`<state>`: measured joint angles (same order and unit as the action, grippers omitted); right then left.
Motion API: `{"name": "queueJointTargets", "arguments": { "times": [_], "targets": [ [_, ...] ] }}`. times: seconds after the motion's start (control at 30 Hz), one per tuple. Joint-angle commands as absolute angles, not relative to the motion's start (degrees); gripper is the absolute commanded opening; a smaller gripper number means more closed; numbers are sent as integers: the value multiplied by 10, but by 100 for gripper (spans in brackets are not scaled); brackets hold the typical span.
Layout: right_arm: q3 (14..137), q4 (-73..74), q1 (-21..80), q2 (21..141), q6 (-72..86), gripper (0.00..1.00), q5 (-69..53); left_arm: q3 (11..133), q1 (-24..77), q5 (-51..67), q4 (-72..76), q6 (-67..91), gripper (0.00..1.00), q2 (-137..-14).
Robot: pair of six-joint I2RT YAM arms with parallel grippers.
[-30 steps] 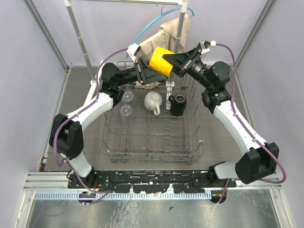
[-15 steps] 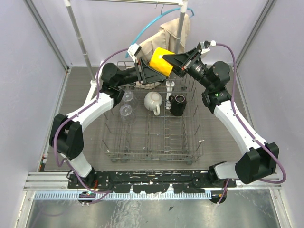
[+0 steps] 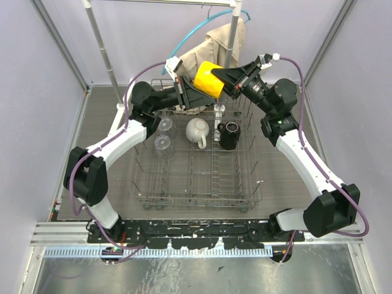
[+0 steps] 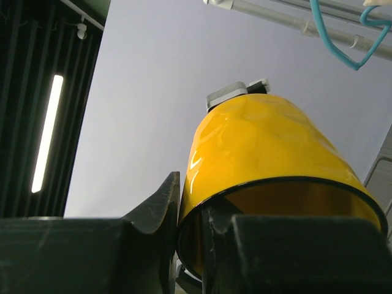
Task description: Load the cups into the dish rack
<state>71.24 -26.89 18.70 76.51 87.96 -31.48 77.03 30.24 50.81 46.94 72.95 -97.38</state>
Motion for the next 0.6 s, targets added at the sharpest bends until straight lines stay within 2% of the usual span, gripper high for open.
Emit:
{"name": "queueJointTargets", "arguments": {
  "times": [0.0,0.03,0.3,0.43,0.5,0.57],
  "targets": [
    [729,-298,191,760,836,1,-331,779,309,504,503,753,2,-962],
    [729,-293,191,760,834,1,-332,775,309,503,504,753,0,-961],
    [731,-265,191,752,816,1,-333,728,308,484,471,701,0,-923],
    [726,-265,192,749,814,23,-331,714,308,478,442,665,0,-897],
    [724,-266,192,748,813,38,-331,708,306,476,426,651,0,-887],
    [723,-267,191,746,812,45,-332,704,305,476,400,632,0,-876]
  ]
}}
